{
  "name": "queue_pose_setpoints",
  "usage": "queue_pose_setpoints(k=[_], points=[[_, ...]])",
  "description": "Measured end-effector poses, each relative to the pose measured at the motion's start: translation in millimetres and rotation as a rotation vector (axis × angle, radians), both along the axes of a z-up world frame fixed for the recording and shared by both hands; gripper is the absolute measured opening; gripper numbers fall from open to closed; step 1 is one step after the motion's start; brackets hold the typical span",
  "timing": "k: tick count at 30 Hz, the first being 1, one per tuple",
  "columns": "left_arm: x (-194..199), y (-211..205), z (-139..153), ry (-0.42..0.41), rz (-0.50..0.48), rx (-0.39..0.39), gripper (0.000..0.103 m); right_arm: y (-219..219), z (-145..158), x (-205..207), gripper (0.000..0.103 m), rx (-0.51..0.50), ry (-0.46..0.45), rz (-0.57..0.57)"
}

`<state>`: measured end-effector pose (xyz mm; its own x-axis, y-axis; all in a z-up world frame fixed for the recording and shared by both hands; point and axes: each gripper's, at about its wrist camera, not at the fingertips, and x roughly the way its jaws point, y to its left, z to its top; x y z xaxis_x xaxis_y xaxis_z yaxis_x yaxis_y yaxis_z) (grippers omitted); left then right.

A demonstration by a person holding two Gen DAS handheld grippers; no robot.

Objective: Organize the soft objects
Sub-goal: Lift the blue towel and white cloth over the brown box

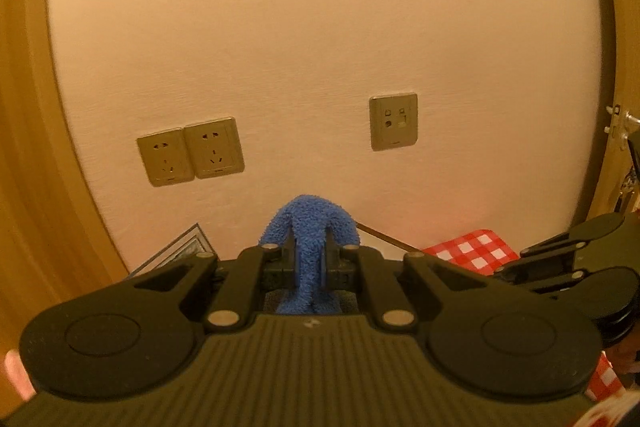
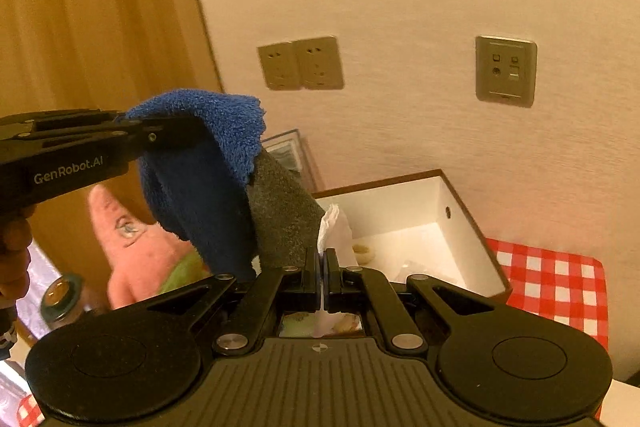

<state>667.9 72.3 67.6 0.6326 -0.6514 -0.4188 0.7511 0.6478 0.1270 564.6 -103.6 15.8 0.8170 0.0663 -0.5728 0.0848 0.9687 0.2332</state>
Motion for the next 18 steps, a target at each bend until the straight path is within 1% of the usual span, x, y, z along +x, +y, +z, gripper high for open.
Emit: queue_pose_setpoints(k=[7, 12, 16, 17, 18], points=[[47, -36, -29, 0.043, -0.024, 0.053, 0.008, -36, -18, 46, 0.001, -0.019, 0.071, -0.034], [66, -62, -52, 0.075, -0.038, 0.082, 0.008, -62, -32, 69, 0.001, -0.007, 0.116, -0.061], [78, -80, -66, 0.095, -0.039, 0.090, 0.009, -76, -43, 81, 0.001, 0.012, 0.142, -0.077], [82, -84, -70, 0.108, -0.038, 0.091, 0.012, -78, -45, 84, 0.001, 0.012, 0.147, -0.080], [86, -87, -74, 0.126, -0.034, 0.097, 0.017, -81, -47, 86, 0.001, 0.012, 0.152, -0.084]])
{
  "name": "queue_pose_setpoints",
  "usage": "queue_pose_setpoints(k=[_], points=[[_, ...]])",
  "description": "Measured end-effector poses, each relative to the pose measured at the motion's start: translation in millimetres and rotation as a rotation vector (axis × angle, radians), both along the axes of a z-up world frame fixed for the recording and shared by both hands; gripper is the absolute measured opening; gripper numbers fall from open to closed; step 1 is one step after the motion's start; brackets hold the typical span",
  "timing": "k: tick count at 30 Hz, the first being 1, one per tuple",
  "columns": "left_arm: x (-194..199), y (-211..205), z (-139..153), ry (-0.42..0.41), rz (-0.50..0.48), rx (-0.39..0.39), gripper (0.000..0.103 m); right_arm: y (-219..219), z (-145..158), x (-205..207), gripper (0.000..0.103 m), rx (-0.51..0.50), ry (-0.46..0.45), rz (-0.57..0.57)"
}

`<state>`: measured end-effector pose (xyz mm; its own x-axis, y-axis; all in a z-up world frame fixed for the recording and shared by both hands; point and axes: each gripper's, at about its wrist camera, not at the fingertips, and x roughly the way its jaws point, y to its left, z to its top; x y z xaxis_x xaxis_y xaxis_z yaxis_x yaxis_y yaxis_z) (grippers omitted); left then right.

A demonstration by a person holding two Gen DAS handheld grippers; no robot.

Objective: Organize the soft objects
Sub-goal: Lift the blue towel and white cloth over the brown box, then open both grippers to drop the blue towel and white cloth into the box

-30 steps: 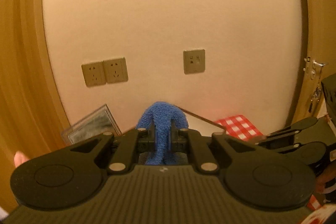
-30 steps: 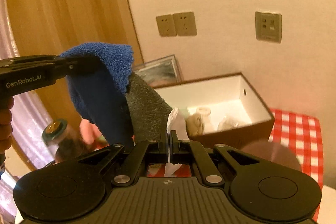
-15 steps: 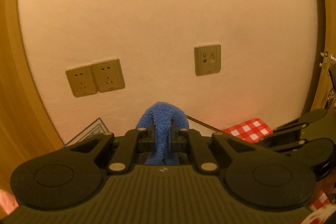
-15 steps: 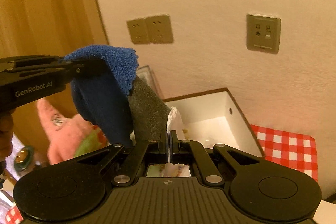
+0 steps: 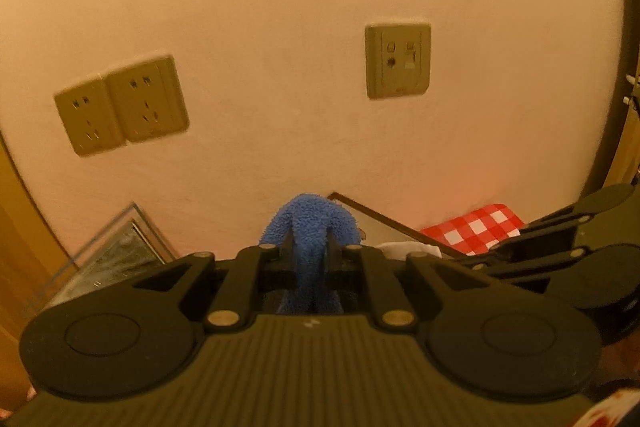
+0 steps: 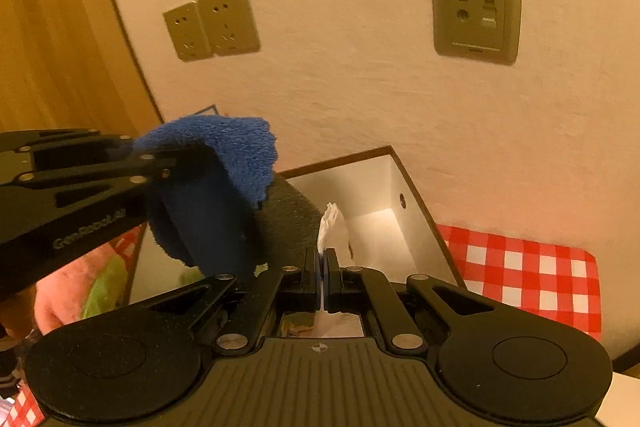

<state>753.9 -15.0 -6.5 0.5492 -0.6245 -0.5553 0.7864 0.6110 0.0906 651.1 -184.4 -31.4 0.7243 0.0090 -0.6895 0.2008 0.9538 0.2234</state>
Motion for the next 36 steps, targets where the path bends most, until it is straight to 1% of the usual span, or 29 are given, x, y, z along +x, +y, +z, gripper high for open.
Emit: queue_pose_setpoints(k=[1, 2, 3, 5, 7, 10, 13, 16, 21, 22, 24, 25, 26, 28, 33, 36], points=[[4, -3, -5, 0.022, 0.002, 0.007, 0.019, -2, -2, 2, 0.001, 0.001, 0.004, -0.004], [7, -6, -9, 0.039, 0.003, 0.019, 0.027, -4, -4, 4, 0.001, 0.005, 0.009, -0.007], [9, -8, -14, 0.045, 0.008, 0.034, 0.029, -6, -6, 6, 0.001, 0.011, 0.012, -0.012], [12, -9, -23, 0.048, 0.021, 0.062, 0.030, -9, -9, 9, 0.001, 0.018, 0.021, -0.023], [17, -8, -32, 0.067, 0.033, 0.095, 0.030, -10, -11, 13, 0.001, 0.019, 0.029, -0.031], [25, -3, -41, 0.096, 0.058, 0.123, 0.030, -11, -12, 18, 0.001, 0.009, 0.032, -0.041], [26, 5, -47, 0.103, 0.080, 0.141, 0.032, -11, -11, 24, 0.002, -0.011, 0.005, -0.065], [26, 14, -50, 0.104, 0.092, 0.152, 0.037, -11, -10, 29, 0.002, -0.043, -0.026, -0.079], [21, 33, -52, 0.116, 0.115, 0.153, 0.041, -14, -9, 24, 0.005, -0.004, -0.033, -0.091], [19, 37, -52, 0.121, 0.124, 0.158, 0.041, -12, -8, 20, 0.007, 0.001, -0.030, -0.087], [13, 44, -51, 0.122, 0.135, 0.162, 0.041, -8, -5, 13, 0.016, 0.004, -0.025, -0.072], [8, 49, -49, 0.124, 0.135, 0.161, 0.042, -5, -3, 8, 0.028, 0.009, -0.027, -0.072], [4, 53, -48, 0.129, 0.136, 0.157, 0.042, -2, 0, 2, 0.042, 0.017, -0.033, -0.066], [-5, 63, -44, 0.141, 0.131, 0.147, 0.044, 6, 7, -11, 0.054, 0.026, -0.057, -0.057], [-32, 86, -30, 0.144, 0.132, 0.119, 0.046, 30, 23, -47, 0.056, 0.050, -0.108, -0.047], [-48, 103, -22, 0.149, 0.138, 0.104, 0.046, 49, 35, -72, 0.057, 0.043, -0.143, -0.031]])
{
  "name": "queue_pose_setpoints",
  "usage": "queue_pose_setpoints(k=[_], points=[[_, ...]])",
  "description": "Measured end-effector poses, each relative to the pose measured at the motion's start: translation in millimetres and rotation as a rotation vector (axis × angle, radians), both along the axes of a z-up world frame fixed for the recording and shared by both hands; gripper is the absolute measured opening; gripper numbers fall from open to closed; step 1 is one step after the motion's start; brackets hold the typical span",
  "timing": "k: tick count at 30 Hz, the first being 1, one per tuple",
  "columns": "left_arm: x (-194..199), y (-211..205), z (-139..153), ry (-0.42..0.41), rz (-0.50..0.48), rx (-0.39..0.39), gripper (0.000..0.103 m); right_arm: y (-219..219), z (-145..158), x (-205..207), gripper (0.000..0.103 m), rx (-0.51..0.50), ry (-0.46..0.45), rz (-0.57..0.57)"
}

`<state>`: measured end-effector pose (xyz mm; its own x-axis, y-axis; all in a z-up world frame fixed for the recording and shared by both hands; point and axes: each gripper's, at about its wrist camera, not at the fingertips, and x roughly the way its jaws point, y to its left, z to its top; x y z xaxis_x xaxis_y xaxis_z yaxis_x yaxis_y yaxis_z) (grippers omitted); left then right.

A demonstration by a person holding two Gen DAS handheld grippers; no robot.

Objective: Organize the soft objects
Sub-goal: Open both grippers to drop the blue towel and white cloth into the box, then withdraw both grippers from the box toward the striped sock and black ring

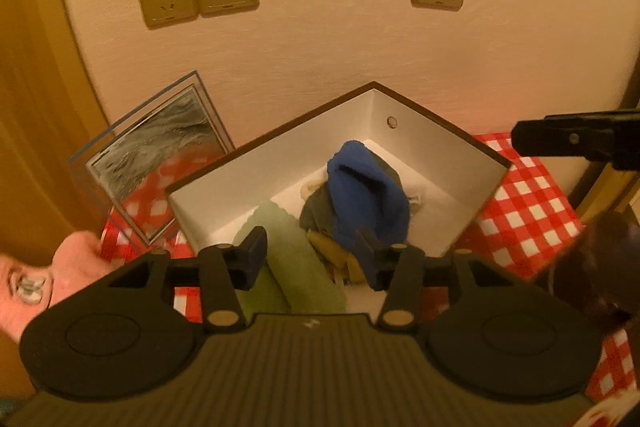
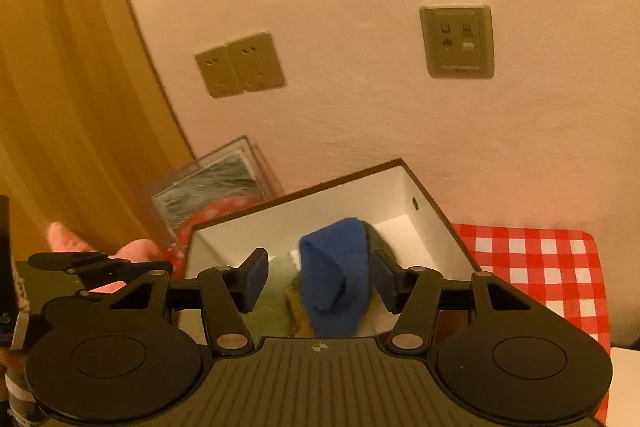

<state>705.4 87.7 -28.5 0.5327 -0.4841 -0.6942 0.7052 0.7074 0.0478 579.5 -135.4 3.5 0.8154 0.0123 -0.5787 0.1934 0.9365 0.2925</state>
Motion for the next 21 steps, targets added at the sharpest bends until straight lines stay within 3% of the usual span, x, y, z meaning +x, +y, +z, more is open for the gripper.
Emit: queue_pose_setpoints(k=[9, 21], points=[[-58, 43, 15, -0.002, 0.005, -0.026, 0.047, 47, 13, -72, 0.058, -0.002, -0.043, -0.005], [-123, 82, 4, 0.046, 0.049, 0.002, 0.047, 80, 5, -145, 0.058, 0.049, -0.015, -0.033]])
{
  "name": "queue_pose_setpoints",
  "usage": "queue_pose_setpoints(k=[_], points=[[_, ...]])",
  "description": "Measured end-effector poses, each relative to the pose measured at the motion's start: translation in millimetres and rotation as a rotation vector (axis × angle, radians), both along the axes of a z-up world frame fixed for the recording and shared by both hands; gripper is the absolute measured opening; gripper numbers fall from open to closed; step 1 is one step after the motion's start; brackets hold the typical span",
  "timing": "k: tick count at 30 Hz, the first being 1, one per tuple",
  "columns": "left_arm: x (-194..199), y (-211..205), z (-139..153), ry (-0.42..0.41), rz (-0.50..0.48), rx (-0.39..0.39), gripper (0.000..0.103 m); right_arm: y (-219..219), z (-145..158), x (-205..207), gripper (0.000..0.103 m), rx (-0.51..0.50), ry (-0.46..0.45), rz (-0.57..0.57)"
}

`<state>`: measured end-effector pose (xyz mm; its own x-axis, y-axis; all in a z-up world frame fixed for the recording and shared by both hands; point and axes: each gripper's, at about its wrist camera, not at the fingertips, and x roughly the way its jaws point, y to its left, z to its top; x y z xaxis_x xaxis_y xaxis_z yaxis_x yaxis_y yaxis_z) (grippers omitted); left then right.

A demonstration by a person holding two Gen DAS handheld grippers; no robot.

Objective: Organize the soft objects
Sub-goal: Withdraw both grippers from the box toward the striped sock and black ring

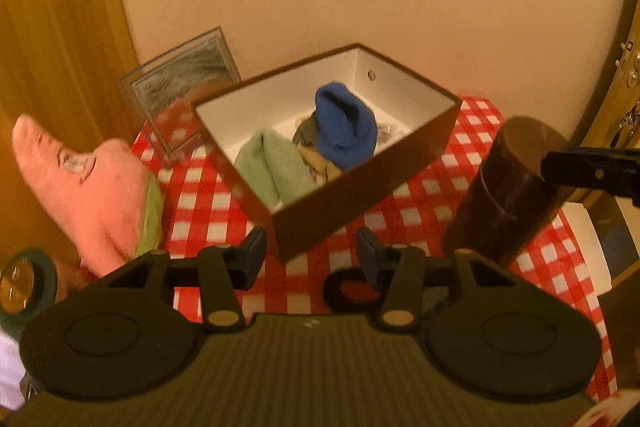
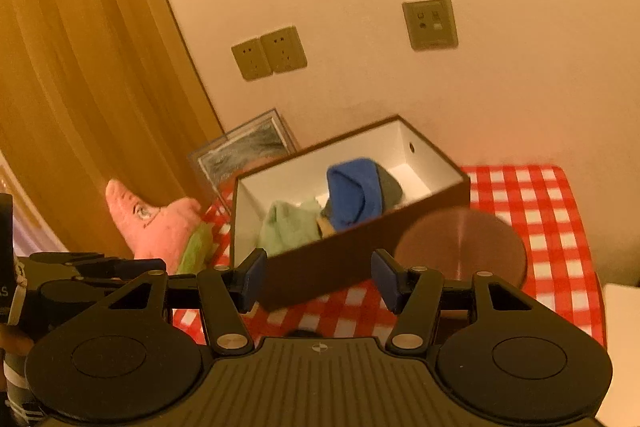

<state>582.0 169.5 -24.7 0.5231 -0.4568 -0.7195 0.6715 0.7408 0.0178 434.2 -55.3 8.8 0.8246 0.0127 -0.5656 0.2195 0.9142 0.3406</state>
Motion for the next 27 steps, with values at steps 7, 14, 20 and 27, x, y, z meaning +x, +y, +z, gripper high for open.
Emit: queue_pose_setpoints(k=[7, 14, 20, 27], points=[[-25, 22, -14, 0.034, 0.029, 0.030, 0.047, 24, -20, -31, 0.058, 0.000, 0.059, 0.019], [-48, 35, -33, 0.074, 0.053, 0.065, 0.047, 43, -43, -55, 0.058, -0.001, 0.108, 0.032], [-67, 43, -49, 0.119, 0.065, 0.078, 0.047, 54, -59, -71, 0.058, -0.017, 0.142, 0.043], [-88, 47, -63, 0.147, 0.064, 0.096, 0.047, 61, -74, -88, 0.058, -0.004, 0.176, 0.045]])
